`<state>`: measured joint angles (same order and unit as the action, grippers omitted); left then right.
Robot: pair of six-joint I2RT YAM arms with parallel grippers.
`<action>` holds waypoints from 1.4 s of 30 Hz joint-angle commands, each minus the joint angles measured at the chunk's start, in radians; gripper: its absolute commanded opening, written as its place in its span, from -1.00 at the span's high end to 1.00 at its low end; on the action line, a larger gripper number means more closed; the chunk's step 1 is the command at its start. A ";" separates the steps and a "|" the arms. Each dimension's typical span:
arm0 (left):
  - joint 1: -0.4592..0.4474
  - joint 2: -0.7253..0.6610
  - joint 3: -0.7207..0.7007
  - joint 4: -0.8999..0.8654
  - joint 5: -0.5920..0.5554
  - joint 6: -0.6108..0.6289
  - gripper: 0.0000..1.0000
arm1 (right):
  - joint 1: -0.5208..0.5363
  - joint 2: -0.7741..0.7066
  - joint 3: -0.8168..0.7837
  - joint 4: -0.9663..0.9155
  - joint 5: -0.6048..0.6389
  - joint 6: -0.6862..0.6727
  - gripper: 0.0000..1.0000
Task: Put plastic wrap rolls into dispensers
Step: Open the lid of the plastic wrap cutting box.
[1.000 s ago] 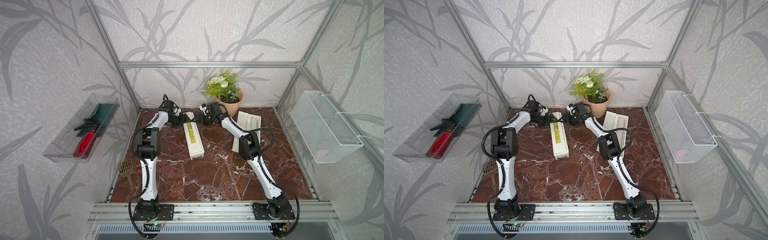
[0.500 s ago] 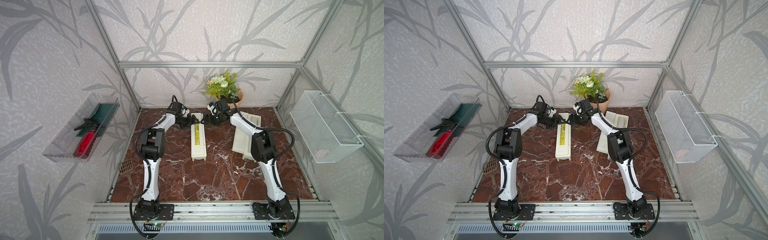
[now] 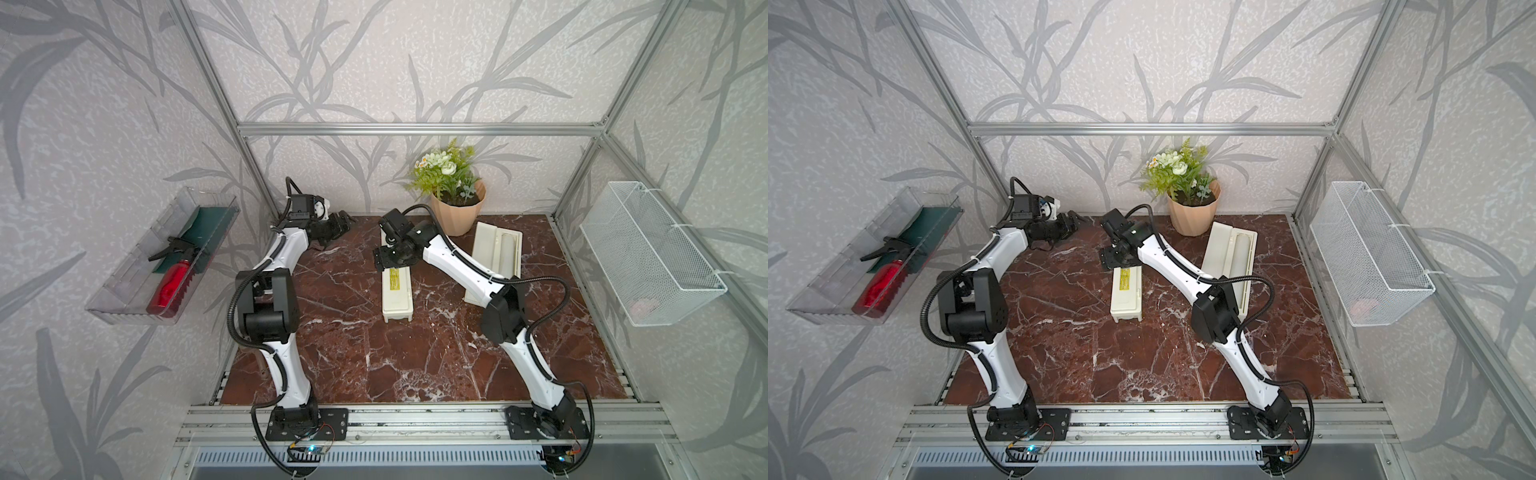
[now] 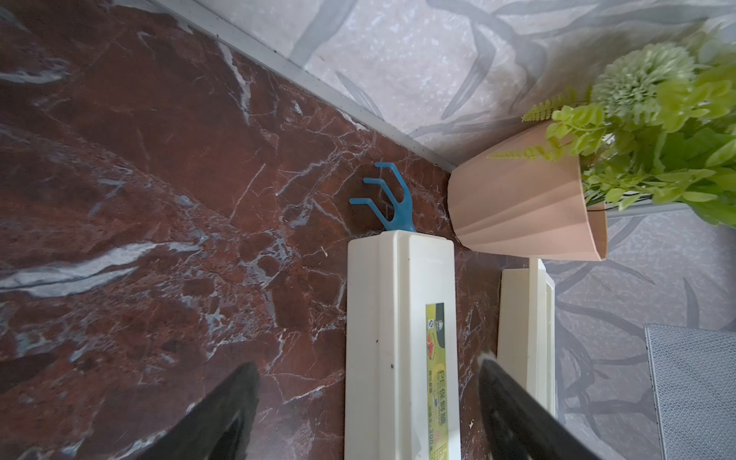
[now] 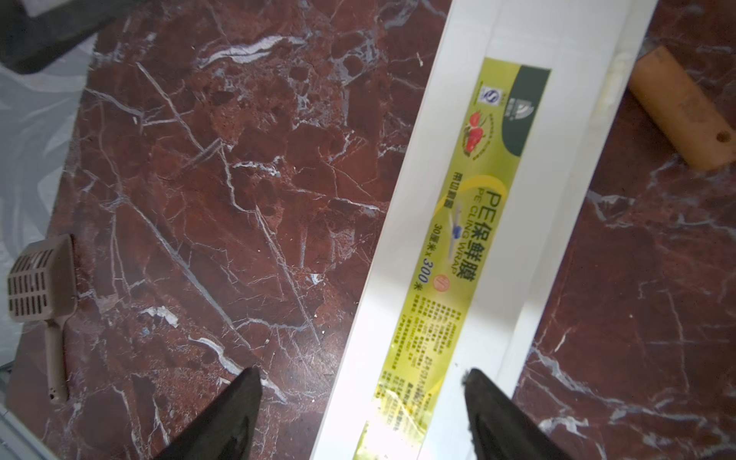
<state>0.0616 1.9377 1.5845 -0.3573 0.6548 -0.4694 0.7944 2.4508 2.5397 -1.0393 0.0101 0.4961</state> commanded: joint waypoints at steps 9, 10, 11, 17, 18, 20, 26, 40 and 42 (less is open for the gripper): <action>-0.011 -0.073 -0.185 0.043 0.030 0.016 -0.71 | 0.009 0.092 0.085 -0.210 0.243 0.147 -0.67; -0.006 -0.075 -0.189 0.041 0.031 0.017 -0.71 | 0.011 0.087 0.063 -0.184 0.232 0.169 -0.64; -0.003 -0.075 -0.191 0.043 0.033 0.017 -0.71 | 0.016 0.089 0.057 -0.164 0.232 0.159 -0.62; 0.024 -0.080 -0.200 0.041 0.042 0.010 -0.69 | 0.032 0.145 0.148 -0.205 0.256 0.166 -0.61; 0.028 -0.081 -0.205 0.044 0.044 0.009 -0.69 | 0.032 0.142 0.144 -0.202 0.250 0.172 -0.60; 0.030 -0.085 -0.216 0.051 0.045 0.006 -0.69 | 0.034 0.136 0.133 -0.186 0.233 0.186 -0.60; 0.041 -0.088 -0.237 0.059 0.053 0.002 -0.69 | 0.034 0.168 0.144 -0.191 0.188 0.221 -0.59; 0.046 -0.075 -0.251 0.052 0.063 -0.011 -0.68 | 0.034 0.226 0.184 -0.254 0.174 0.226 -0.45; 0.044 -0.073 -0.257 0.055 0.076 -0.013 -0.66 | 0.032 0.218 0.183 -0.230 0.131 0.219 -0.36</action>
<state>0.1013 1.8915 1.3407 -0.3042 0.7074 -0.4728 0.8257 2.6305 2.7186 -1.2194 0.1967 0.7109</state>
